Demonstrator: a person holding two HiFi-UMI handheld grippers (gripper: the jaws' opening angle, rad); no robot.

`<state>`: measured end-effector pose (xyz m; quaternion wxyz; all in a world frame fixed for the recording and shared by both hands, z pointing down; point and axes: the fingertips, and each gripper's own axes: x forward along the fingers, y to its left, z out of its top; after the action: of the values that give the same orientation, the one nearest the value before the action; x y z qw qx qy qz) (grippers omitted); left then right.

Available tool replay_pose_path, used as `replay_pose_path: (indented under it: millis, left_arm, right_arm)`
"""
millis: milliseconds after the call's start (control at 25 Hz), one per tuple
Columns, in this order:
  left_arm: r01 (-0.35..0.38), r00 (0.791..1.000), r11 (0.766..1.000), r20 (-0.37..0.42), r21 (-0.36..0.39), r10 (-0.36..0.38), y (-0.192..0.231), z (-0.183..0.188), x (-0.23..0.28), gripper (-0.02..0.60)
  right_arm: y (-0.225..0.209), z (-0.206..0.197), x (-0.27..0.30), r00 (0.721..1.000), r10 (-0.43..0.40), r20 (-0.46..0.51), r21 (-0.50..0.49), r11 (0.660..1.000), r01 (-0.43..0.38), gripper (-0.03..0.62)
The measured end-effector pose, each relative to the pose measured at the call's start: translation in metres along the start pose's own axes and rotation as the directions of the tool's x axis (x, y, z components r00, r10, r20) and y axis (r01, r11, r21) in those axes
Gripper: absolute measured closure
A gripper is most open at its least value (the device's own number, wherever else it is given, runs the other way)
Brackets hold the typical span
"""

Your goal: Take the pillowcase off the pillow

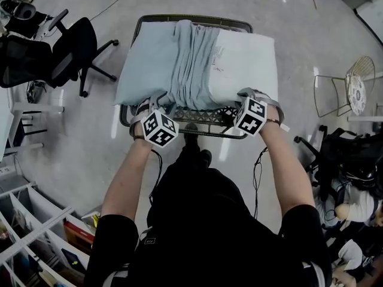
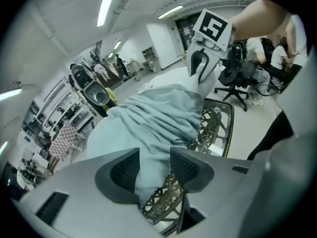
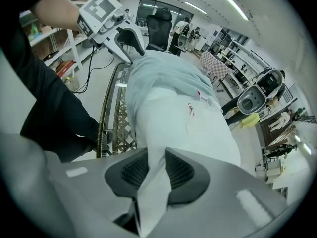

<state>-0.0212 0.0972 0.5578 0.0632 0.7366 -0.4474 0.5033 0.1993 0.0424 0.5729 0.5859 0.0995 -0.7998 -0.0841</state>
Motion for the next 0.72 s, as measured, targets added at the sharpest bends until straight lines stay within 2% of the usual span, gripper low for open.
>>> replay_pose_path:
  millis: [120, 280, 480, 640, 720]
  left_arm:
    - [-0.050, 0.997, 0.997, -0.060, -0.066, 0.046, 0.016, -0.031, 0.001, 0.377]
    - [-0.078, 0.982, 0.997, -0.171, -0.012, 0.075, 0.031, -0.062, 0.018, 0.380]
    - [-0.023, 0.980, 0.999, -0.199, 0.035, 0.029, 0.039, -0.071, 0.022, 0.535]
    - [0.013, 0.984, 0.999, -0.179, 0.038, -0.006, 0.050, -0.095, 0.010, 0.570]
    - [0.006, 0.980, 1.000, -0.197, 0.027, -0.001, 0.060, -0.117, 0.004, 0.572]
  right_arm:
    - [0.000, 0.000, 0.003, 1.000, 0.004, 0.001, 0.014, 1.000, -0.004, 0.489]
    - [0.002, -0.001, 0.005, 1.000, -0.004, -0.017, 0.019, 1.000, 0.004, 0.488]
    - [0.002, -0.009, 0.006, 0.999, -0.009, -0.031, 0.050, 0.999, 0.010, 0.493]
    - [0.000, -0.013, 0.004, 0.999, -0.010, -0.047, 0.085, 0.996, 0.014, 0.500]
    - [0.000, -0.013, 0.004, 0.998, -0.010, -0.059, 0.105, 0.994, 0.016, 0.503]
